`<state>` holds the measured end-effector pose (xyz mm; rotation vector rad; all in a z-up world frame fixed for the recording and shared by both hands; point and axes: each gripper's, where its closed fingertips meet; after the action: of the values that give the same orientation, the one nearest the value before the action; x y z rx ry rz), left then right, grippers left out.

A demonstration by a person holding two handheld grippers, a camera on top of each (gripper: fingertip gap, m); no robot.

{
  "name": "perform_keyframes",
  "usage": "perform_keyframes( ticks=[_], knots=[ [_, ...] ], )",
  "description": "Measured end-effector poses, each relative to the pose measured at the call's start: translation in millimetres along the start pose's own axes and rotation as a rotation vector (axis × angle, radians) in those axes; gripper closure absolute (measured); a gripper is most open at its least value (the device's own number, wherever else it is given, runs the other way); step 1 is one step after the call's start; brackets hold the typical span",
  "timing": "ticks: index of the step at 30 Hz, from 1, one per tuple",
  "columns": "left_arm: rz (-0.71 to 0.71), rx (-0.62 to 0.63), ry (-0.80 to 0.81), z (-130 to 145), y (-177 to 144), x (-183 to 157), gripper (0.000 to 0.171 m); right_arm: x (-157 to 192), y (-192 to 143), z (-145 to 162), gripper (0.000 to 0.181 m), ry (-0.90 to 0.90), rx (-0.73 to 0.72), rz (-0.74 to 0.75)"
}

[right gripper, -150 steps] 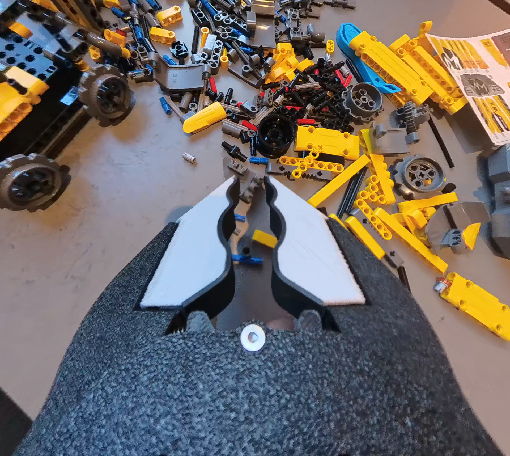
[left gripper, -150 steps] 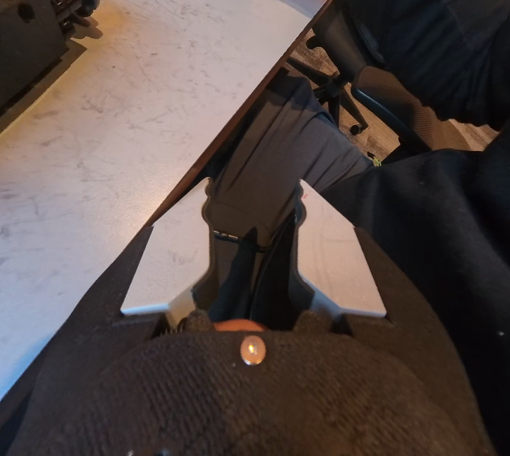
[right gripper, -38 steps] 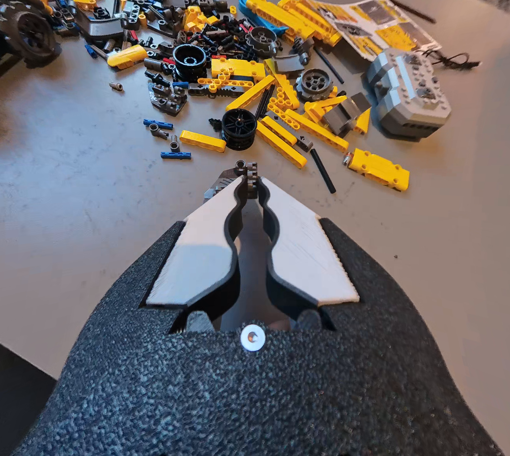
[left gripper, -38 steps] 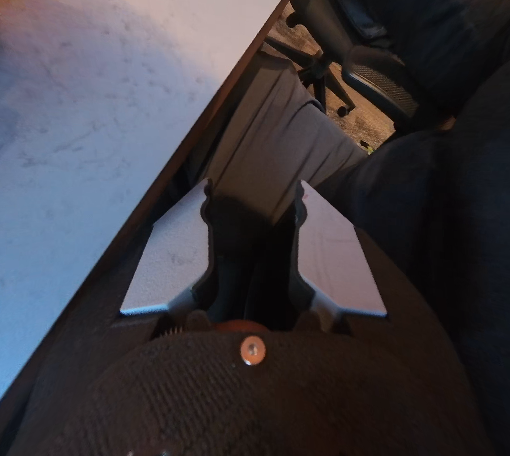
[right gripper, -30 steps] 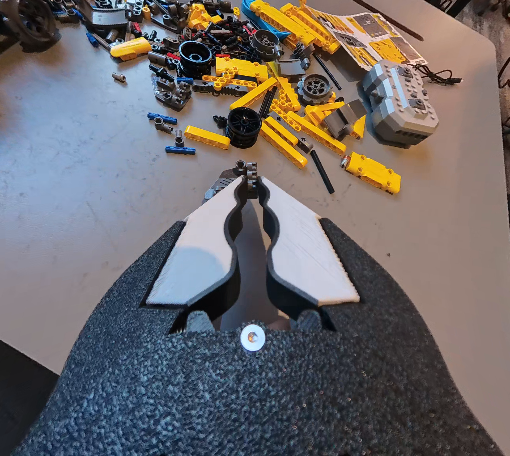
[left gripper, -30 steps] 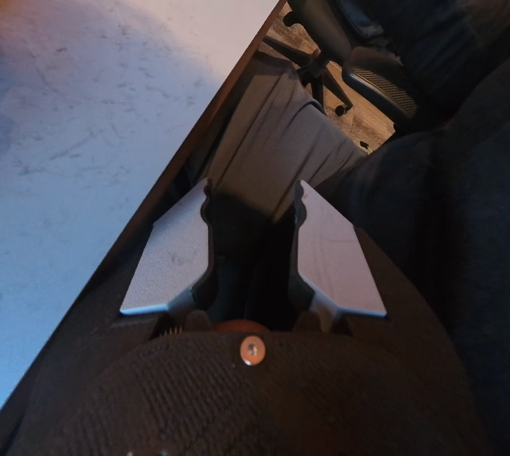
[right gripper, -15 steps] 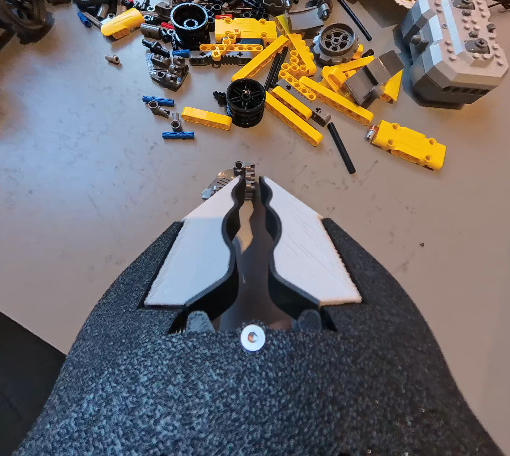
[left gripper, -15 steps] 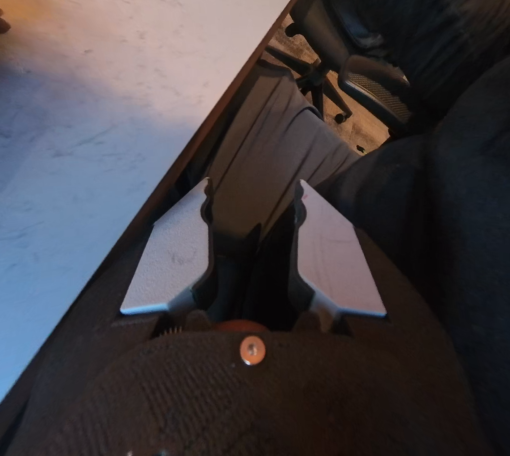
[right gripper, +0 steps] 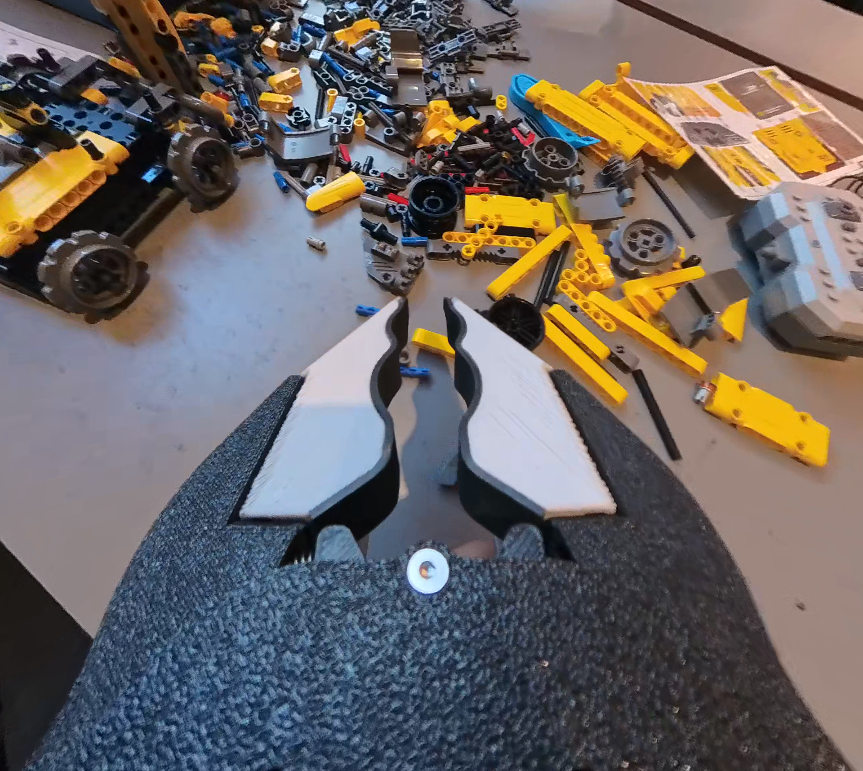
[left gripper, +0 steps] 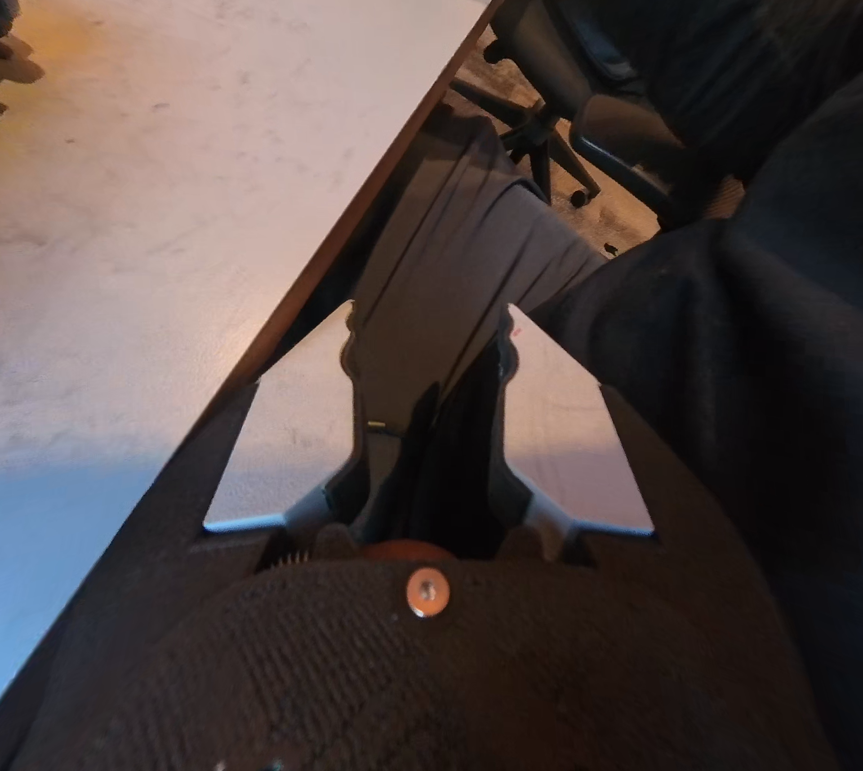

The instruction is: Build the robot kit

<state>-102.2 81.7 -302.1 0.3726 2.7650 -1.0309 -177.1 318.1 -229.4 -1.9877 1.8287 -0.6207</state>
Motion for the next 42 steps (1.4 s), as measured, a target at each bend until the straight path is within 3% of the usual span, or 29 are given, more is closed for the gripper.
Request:
perform_keyframes(
  ticks=[4, 10, 19, 30, 42],
  knots=[
    [-0.015, -0.047, -0.018, -5.8, -13.3, 4.3, 0.113, 20.2, 14.9, 0.4, 0.165, 0.052, 0.001, -0.069],
    [-0.030, -0.095, -0.050, -13.8, -26.2, 13.9, 0.114, 30.2, 33.1, -3.6, 0.165, 0.016, 0.033, -0.050],
    [-0.010, -0.102, -0.078, -15.8, -27.9, 14.8, 0.114, 37.7, 34.6, -0.8, 0.163, -0.019, 0.011, -0.040],
    [-0.010, -0.099, -0.075, -15.5, -26.8, 14.3, 0.114, 33.5, 33.6, -0.4, 0.162, 0.008, 0.001, -0.031],
    [-0.015, -0.094, -0.066, -15.0, -26.0, 14.3, 0.115, -5.9, 29.5, -11.9, 0.162, 0.042, 0.062, 0.012]
  ],
)
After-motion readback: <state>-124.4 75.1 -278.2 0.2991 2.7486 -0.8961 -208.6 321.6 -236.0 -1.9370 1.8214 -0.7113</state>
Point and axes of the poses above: each gripper's, where its closed fingertips meet, y out along the fingers, z out of its underside, x = y × z across the jaws, and after that the axes turned 15 degrees about -z, right-handed
